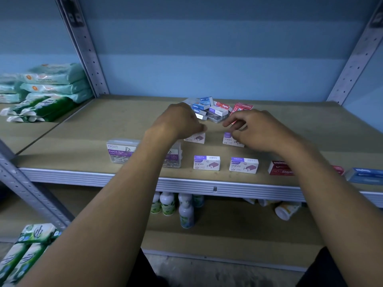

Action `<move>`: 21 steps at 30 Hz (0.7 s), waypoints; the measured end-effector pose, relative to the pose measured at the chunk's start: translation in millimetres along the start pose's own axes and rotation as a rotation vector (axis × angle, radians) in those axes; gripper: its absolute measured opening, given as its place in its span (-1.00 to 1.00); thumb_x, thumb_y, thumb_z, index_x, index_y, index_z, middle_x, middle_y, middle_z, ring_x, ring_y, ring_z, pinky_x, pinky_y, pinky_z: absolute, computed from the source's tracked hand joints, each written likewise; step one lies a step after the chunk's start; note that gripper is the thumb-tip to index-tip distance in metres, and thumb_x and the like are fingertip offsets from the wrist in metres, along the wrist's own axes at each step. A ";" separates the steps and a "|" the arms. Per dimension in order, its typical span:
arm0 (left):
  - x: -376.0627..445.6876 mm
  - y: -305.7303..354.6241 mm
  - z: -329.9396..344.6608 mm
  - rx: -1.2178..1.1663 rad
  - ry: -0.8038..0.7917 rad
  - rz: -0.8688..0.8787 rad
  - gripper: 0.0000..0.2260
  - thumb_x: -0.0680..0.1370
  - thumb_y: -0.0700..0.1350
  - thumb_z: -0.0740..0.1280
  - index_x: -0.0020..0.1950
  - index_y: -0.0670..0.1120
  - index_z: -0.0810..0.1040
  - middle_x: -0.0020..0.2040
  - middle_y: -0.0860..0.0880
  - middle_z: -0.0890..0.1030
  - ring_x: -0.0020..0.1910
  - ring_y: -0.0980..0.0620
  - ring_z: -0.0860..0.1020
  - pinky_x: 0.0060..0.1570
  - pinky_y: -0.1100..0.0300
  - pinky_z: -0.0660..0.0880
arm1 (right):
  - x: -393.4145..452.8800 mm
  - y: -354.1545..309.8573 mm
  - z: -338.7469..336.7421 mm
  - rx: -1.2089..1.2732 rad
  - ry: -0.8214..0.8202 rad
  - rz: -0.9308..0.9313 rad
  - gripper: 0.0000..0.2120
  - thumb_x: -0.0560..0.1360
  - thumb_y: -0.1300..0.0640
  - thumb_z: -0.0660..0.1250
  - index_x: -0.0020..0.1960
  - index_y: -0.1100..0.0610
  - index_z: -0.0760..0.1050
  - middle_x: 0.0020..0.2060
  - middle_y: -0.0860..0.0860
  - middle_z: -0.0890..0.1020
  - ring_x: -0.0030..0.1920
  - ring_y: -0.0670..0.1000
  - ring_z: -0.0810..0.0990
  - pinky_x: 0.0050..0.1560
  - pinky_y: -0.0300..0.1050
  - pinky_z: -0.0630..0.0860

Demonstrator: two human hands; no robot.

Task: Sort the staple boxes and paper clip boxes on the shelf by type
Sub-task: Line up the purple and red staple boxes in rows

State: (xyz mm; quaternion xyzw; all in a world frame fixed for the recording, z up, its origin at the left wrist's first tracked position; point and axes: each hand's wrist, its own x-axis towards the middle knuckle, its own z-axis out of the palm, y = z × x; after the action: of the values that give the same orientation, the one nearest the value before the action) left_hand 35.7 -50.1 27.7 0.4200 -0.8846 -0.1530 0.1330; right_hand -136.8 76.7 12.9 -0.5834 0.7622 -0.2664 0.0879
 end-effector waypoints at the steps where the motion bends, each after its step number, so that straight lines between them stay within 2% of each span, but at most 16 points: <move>1: -2.4 -3.2 -4.0 -0.043 -0.016 0.023 -0.76 0.44 0.05 0.50 0.02 -0.04 0.70 0.05 0.02 0.66 0.05 0.06 0.58 -0.03 0.24 0.46 | -0.1 0.1 -0.5 -0.004 0.000 0.002 -0.71 0.50 0.19 0.36 0.14 -0.11 0.63 -0.14 -0.21 0.63 -0.17 -0.29 0.57 -0.27 -0.56 0.37; 4: -10.0 -9.4 -11.0 -0.064 -0.156 0.124 -0.62 0.38 -0.16 0.57 0.17 0.01 0.65 0.14 0.08 0.62 0.02 0.12 0.55 0.06 0.29 0.45 | 0.2 0.7 -0.9 -0.009 -0.022 0.012 -0.71 0.50 0.19 0.39 0.15 -0.10 0.63 -0.11 -0.21 0.64 -0.18 -0.28 0.57 -0.22 -0.46 0.39; 7: -11.6 -11.2 -9.4 -0.033 -0.203 0.168 -0.56 0.39 -0.21 0.56 0.24 0.02 0.61 0.18 0.09 0.60 0.00 0.14 0.51 0.05 0.31 0.41 | 0.9 1.2 1.0 -0.027 -0.046 0.006 -0.71 0.49 0.19 0.44 0.16 -0.08 0.63 -0.04 -0.14 0.67 -0.19 -0.32 0.56 -0.23 -0.51 0.35; 11: -9.7 -7.4 -5.5 -0.025 -0.179 0.218 -0.66 0.43 -0.21 0.53 0.18 -0.01 0.65 0.14 0.07 0.64 0.03 0.13 0.55 0.10 0.24 0.50 | 0.7 0.8 3.8 -0.036 -0.038 -0.026 -0.74 0.48 0.20 0.47 0.12 -0.05 0.65 -0.08 -0.14 0.65 -0.28 -0.50 0.48 -0.27 -0.63 0.32; 13: -9.9 -6.4 -4.3 -0.045 -0.163 0.230 -0.73 0.44 -0.22 0.52 0.11 -0.01 0.67 0.08 0.05 0.67 -0.01 0.14 0.58 0.12 0.20 0.53 | -0.3 0.6 3.4 -0.042 -0.038 -0.036 -0.74 0.48 0.21 0.46 0.09 -0.07 0.66 -0.11 -0.17 0.64 -0.27 -0.52 0.47 -0.28 -0.63 0.31; 15: -10.3 -6.2 -3.2 -0.057 -0.145 0.237 -0.78 0.44 -0.22 0.51 0.05 -0.01 0.69 0.03 0.05 0.68 -0.09 0.18 0.57 0.04 0.26 0.52 | -1.6 0.2 2.1 -0.055 -0.038 -0.043 -0.73 0.48 0.23 0.45 0.05 -0.10 0.67 -0.11 -0.19 0.65 -0.24 -0.49 0.49 -0.29 -0.61 0.32; 21: -13.4 -1.6 -2.5 -0.049 -0.127 0.256 -0.83 0.45 -0.17 0.51 0.00 0.02 0.70 -0.03 0.10 0.68 -0.07 0.19 0.58 -0.11 0.36 0.45 | -5.9 0.2 -2.0 -0.104 -0.038 -0.059 -0.71 0.46 0.24 0.45 -0.01 -0.16 0.68 -0.18 -0.25 0.63 -0.11 -0.31 0.58 -0.15 -0.43 0.43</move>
State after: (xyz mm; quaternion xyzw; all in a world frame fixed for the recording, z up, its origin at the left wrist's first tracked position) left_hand 46.0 -41.0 27.9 0.2900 -0.9335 -0.1824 0.1055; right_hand -136.0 82.9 13.4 -0.6144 0.7556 -0.2177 0.0640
